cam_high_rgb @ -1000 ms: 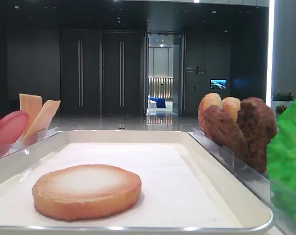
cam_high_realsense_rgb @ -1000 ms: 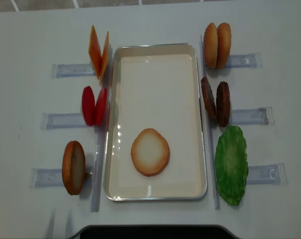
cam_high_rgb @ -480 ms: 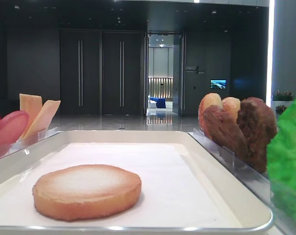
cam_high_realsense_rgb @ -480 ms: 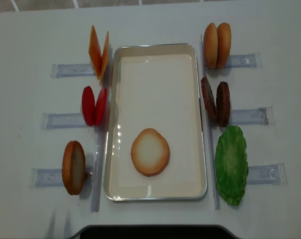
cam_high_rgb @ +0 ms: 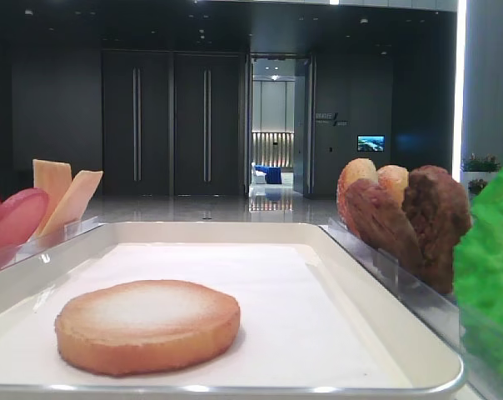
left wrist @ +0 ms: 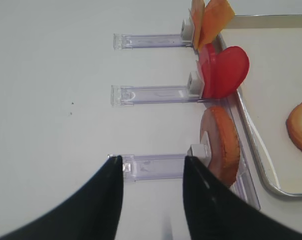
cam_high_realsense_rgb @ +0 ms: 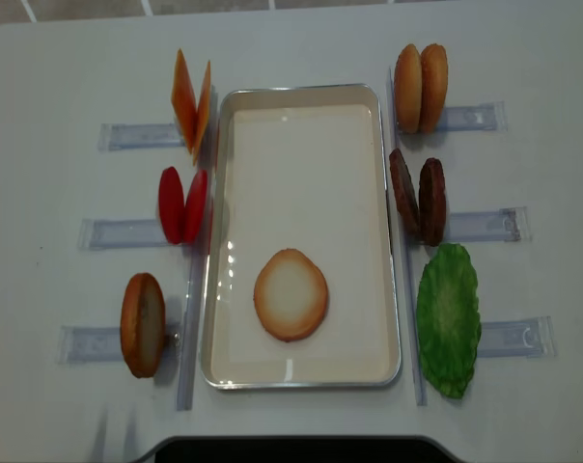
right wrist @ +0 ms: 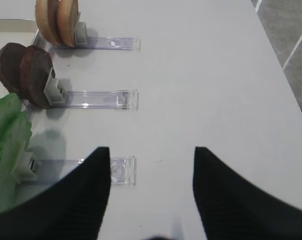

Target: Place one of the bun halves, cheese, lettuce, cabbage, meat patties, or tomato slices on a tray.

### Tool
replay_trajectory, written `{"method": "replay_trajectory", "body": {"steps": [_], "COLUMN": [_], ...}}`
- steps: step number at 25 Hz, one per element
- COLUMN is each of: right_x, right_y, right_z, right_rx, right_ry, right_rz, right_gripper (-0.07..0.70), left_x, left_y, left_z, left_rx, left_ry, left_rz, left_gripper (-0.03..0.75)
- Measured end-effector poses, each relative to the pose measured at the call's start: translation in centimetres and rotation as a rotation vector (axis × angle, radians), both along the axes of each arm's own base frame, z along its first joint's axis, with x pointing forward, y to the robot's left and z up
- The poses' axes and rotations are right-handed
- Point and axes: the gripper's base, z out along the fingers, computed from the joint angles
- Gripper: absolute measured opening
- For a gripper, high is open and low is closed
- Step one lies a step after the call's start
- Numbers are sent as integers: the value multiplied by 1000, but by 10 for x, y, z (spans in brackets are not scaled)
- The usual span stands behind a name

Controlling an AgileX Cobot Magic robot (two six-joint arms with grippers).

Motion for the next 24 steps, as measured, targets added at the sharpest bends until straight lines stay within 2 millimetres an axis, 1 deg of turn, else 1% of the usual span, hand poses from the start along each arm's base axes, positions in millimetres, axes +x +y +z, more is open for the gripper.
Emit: {"method": "replay_trajectory", "body": {"steps": [13, 24], "right_x": [0, 0], "right_y": [0, 0], "right_z": [0, 0], "right_rx": [0, 0], "right_ry": [0, 0], "right_rz": [0, 0], "right_gripper": [360, 360], "left_x": [0, 0], "left_y": [0, 0], "left_z": [0, 0], "left_rx": [0, 0], "left_ry": [0, 1], "left_rz": [0, 0], "left_gripper": [302, 252]}}
